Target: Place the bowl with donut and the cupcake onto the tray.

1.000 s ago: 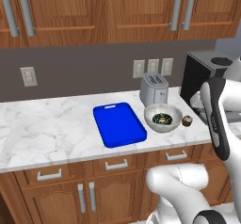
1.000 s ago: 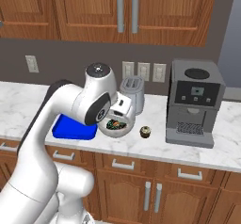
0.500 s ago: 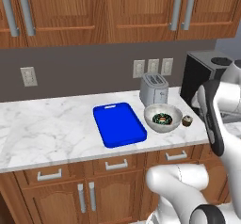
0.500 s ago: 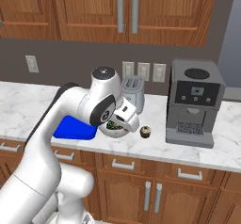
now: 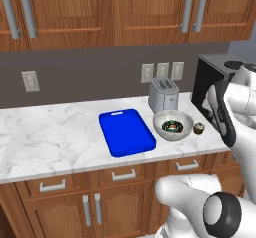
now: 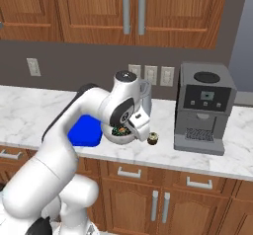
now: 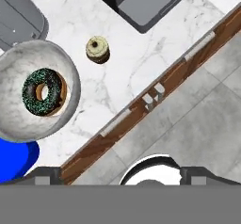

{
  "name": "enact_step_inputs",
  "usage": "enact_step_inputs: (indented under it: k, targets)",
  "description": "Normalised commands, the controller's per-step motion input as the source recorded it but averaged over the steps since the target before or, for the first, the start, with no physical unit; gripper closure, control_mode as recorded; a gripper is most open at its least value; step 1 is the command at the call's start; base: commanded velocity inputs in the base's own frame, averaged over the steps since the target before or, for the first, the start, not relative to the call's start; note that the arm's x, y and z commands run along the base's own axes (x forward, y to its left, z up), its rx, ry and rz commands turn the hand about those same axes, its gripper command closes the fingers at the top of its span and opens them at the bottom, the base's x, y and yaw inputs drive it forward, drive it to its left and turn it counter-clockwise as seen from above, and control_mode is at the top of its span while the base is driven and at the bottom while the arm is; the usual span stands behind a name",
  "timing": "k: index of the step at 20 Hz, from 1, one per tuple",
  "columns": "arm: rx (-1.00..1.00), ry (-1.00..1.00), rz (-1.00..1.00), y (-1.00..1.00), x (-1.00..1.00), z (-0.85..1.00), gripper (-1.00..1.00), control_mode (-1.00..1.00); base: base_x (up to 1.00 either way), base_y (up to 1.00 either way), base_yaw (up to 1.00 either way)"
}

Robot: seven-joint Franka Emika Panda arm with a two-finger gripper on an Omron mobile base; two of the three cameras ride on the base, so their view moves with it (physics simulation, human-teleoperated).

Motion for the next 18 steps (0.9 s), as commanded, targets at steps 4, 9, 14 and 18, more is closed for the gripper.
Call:
enact_step_inputs:
  k: [4,9,14,18]
  targets:
    - [0.02,0.15,-0.17,0.0,0.63,-0.42,-1.0,-1.0,0.0,0.0,0.0]
    - [0.0,0.11,-0.12,-0.04,0.51,-0.36,-1.0,-1.0,0.0,0.0,0.0]
    - [0.0,0.07,-0.11,-0.13,0.4,-0.3,-1.0,-1.0,0.0,0.0,0.0]
    - [0.0,0.0,-0.14,-0.29,0.26,-0.19,-1.0,-1.0,0.0,0.0,0.0]
